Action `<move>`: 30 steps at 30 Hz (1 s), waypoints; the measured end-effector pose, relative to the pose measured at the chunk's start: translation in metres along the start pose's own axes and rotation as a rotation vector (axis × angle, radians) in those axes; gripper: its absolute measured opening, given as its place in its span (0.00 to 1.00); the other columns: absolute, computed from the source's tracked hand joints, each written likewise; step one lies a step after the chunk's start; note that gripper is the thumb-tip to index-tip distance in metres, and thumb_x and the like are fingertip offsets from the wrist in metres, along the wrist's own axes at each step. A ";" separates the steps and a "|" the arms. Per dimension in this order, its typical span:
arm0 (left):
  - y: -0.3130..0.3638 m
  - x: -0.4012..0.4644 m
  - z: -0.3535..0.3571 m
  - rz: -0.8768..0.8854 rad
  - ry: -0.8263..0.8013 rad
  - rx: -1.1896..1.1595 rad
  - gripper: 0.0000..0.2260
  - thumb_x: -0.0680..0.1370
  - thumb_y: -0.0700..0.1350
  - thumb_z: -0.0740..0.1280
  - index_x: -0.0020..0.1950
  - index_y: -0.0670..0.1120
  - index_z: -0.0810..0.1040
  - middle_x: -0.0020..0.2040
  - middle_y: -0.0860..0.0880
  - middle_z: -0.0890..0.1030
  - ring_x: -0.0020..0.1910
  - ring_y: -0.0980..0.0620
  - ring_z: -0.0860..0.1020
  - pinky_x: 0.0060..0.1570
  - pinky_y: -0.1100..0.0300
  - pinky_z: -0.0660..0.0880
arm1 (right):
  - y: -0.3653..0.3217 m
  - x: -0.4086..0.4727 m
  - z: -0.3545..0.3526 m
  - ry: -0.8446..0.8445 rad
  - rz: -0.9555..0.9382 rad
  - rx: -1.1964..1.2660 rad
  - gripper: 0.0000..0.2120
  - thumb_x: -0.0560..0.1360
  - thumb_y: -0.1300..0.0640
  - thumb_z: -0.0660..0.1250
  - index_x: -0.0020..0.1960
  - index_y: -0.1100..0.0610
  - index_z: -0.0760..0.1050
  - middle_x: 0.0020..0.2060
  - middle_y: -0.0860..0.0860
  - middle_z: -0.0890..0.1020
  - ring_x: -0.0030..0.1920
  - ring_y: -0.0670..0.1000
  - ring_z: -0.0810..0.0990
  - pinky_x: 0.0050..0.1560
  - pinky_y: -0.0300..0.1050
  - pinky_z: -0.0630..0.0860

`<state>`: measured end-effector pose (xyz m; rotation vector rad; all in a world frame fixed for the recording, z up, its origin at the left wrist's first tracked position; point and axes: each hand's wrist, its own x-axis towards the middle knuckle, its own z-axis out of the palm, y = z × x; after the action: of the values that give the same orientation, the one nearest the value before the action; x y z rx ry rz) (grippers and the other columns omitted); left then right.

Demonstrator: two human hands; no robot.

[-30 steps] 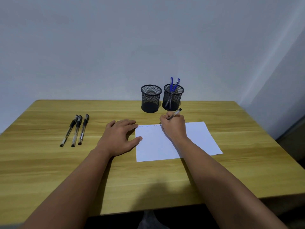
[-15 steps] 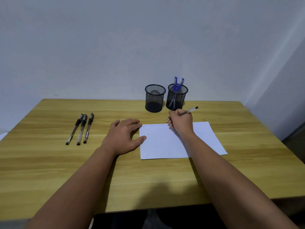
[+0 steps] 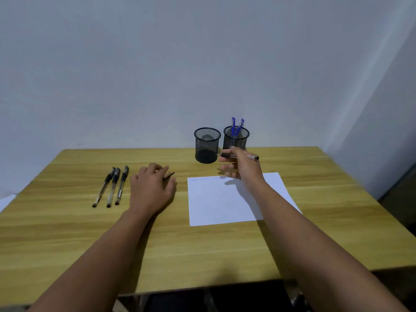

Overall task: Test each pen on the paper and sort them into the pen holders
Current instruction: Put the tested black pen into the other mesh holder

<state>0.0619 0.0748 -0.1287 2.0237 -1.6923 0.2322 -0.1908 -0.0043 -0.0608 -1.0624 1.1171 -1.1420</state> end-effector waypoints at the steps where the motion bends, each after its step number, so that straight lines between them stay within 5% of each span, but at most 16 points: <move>1: -0.001 0.002 -0.002 -0.055 -0.052 0.021 0.23 0.78 0.61 0.62 0.67 0.50 0.80 0.62 0.48 0.79 0.62 0.44 0.75 0.59 0.43 0.70 | 0.001 -0.001 0.000 -0.004 0.000 0.000 0.10 0.83 0.57 0.68 0.55 0.63 0.85 0.46 0.60 0.90 0.29 0.50 0.83 0.30 0.40 0.81; 5: -0.006 0.012 -0.006 -0.117 -0.169 0.030 0.20 0.78 0.64 0.65 0.61 0.54 0.84 0.61 0.50 0.79 0.60 0.45 0.76 0.56 0.44 0.75 | 0.011 -0.007 0.002 -0.014 -0.038 -0.042 0.04 0.82 0.61 0.70 0.53 0.63 0.80 0.44 0.65 0.88 0.29 0.50 0.82 0.31 0.41 0.80; 13: -0.009 0.019 -0.010 -0.132 -0.142 -0.059 0.08 0.80 0.53 0.68 0.55 0.56 0.84 0.54 0.52 0.81 0.54 0.47 0.78 0.49 0.48 0.78 | 0.017 -0.016 0.006 -0.121 -0.003 -0.074 0.08 0.82 0.57 0.73 0.55 0.62 0.86 0.45 0.58 0.89 0.37 0.51 0.83 0.32 0.40 0.80; 23: 0.018 0.010 -0.038 -0.191 -0.222 -0.603 0.02 0.80 0.44 0.71 0.50 0.51 0.83 0.46 0.54 0.84 0.45 0.54 0.82 0.43 0.59 0.77 | 0.006 -0.024 -0.004 -0.210 -0.113 -0.246 0.05 0.78 0.57 0.77 0.50 0.59 0.87 0.44 0.53 0.90 0.36 0.45 0.83 0.35 0.37 0.79; 30: 0.028 0.010 -0.061 -0.120 -0.222 -0.740 0.03 0.79 0.42 0.72 0.48 0.50 0.85 0.45 0.52 0.85 0.44 0.53 0.81 0.45 0.59 0.75 | -0.005 -0.038 -0.001 -0.260 -0.172 -0.286 0.04 0.78 0.57 0.77 0.47 0.59 0.87 0.43 0.55 0.90 0.34 0.45 0.82 0.34 0.37 0.77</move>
<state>0.0482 0.0911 -0.0645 1.6026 -1.4632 -0.5971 -0.1950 0.0326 -0.0525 -1.5087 1.0148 -0.9581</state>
